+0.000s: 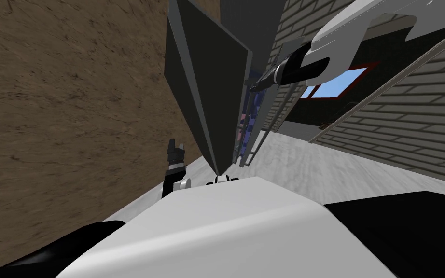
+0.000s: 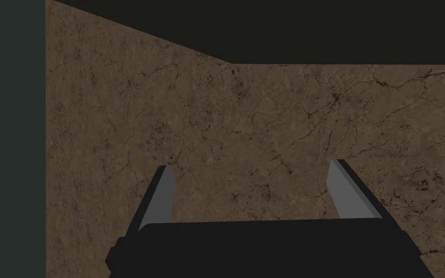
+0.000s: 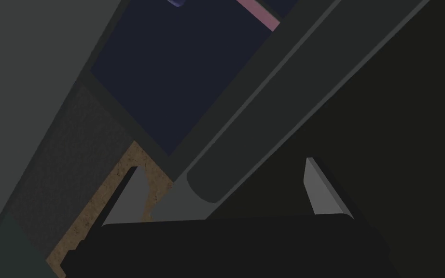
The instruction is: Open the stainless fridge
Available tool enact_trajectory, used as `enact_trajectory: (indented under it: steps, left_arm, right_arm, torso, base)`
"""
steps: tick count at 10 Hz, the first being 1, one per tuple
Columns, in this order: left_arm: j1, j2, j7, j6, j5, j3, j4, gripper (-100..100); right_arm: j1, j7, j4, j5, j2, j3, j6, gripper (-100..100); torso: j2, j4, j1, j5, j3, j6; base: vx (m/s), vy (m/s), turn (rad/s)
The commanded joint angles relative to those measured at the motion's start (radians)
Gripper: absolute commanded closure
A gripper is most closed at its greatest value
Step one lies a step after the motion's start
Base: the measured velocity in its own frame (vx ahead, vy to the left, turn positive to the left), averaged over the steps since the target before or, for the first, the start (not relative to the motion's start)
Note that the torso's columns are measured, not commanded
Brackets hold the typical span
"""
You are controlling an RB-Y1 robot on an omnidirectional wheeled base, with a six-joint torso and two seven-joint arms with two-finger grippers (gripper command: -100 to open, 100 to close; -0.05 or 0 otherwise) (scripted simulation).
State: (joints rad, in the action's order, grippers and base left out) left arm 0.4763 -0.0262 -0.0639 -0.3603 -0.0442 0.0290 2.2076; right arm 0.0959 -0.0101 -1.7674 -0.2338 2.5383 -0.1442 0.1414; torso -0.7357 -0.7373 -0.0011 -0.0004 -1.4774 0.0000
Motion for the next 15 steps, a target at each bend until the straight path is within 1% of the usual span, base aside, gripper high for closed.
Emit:
enact_trajectory:
  steps: [1, 2, 3, 4, 5, 8, 9, 10, 11, 12, 13, 14, 15]
  left_arm:
    - [0.000, 0.000, 0.000, 0.000, 0.000, 0.000, 0.000, 0]
    - [0.000, 0.000, 0.000, 0.000, 0.000, 0.000, 0.000, 0]
    - [0.000, 0.000, 0.000, 0.000, 0.000, 0.000, 0.000, 0]
    - [0.000, 0.000, 0.000, 0.000, 0.000, 0.000, 0.000, 0]
    - [0.000, 0.000, 0.000, 0.000, 0.000, 0.000, 0.000, 0]
    - [-0.001, 0.000, 0.000, 0.000, 0.000, 0.000, 0.000, 0]
    - [-0.001, 0.000, 0.000, 0.000, 0.000, 0.000, 0.000, 0]
    - [-0.001, 0.000, 0.000, 0.000, 0.000, 0.000, 0.000, 0]
    - [-0.001, 0.000, 0.000, 0.000, 0.000, 0.000, 0.000, 0]
    - [-0.001, 0.000, 0.000, 0.000, 0.000, 0.000, 0.000, 0]
    - [0.000, 0.000, 0.000, 0.000, 0.000, 0.000, 0.000, 0]
    - [0.000, 0.000, 0.000, 0.000, 0.000, 0.000, 0.000, 0]
    - [0.000, 0.000, 0.000, 0.000, 0.000, 0.000, 0.000, 0]
  right_arm:
    - [0.003, 0.008, 0.015, -0.017, 0.012, 0.004, -0.001, -100]
    - [0.004, 0.011, 0.016, -0.019, 0.013, 0.004, -0.001, -100]
    - [0.004, 0.010, 0.016, -0.019, 0.013, 0.004, -0.001, 100]
    - [0.002, 0.021, 0.027, -0.041, 0.045, 0.030, 0.015, 100]
    - [0.002, 0.026, 0.030, -0.053, 0.061, 0.044, 0.022, 100]
    - [0.002, 0.042, 0.039, -0.087, 0.108, 0.083, 0.041, 100]
    - [0.002, 0.052, 0.045, -0.110, 0.140, 0.109, 0.054, 100]
    - [0.002, 0.057, 0.048, -0.122, 0.156, 0.122, 0.061, 100]
    - [0.002, 0.062, 0.051, -0.133, 0.171, 0.136, 0.067, 100]
    - [0.003, 0.061, 0.045, -0.127, 0.161, 0.128, 0.066, 100]
    - [0.006, 0.069, 0.045, -0.152, 0.188, 0.165, 0.076, 100]
    - [0.007, 0.073, 0.046, -0.164, 0.200, 0.181, 0.081, 100]
    - [0.008, 0.076, 0.046, -0.175, 0.213, 0.197, 0.086, 100]
  torso:
    - [-0.001, 0.000, 0.001, 0.000, 0.000, 0.000]
    - [-0.006, -0.001, -0.003, -0.001, 0.003, 0.000]
    - [-0.008, -0.003, -0.005, -0.002, 0.005, 0.000]
    - [-0.007, -0.001, -0.002, -0.002, 0.006, 0.000]
    - [-0.008, -0.001, 0.002, -0.002, 0.006, 0.006]
    - [-0.006, 0.000, 0.001, 0.000, 0.005, 0.000]
    - [-0.003, 0.000, 0.002, 0.001, 0.002, -0.001]
    - [-0.005, 0.000, 0.004, 0.000, 0.003, 0.002]
    - [-0.004, 0.000, 0.004, 0.001, 0.003, 0.000]
    - [0.000, -0.001, 0.002, 0.002, -0.001, -0.002]
    - [0.006, 0.001, 0.000, 0.003, -0.005, -0.005]
    - [0.008, 0.003, 0.003, 0.001, -0.007, 0.001]
    - [0.007, 0.005, 0.003, 0.000, -0.005, 0.000]
  base:
    - [0.058, 0.072, -0.021]
    - [0.015, 0.016, 0.008]
    - [0.014, 0.004, -0.005]
    - [-0.021, 0.111, -0.232]
    - [-0.088, 0.191, -0.307]
    - [-0.115, 0.160, -0.215]
    - [-0.176, 0.198, -0.339]
    - [-0.165, 0.220, -0.292]
    - [-0.105, 0.168, -0.206]
    - [-0.048, 0.067, -0.077]
    - [-0.037, 0.147, -0.250]
    - [-0.060, 0.226, -0.252]
    - [-0.062, 0.196, -0.207]
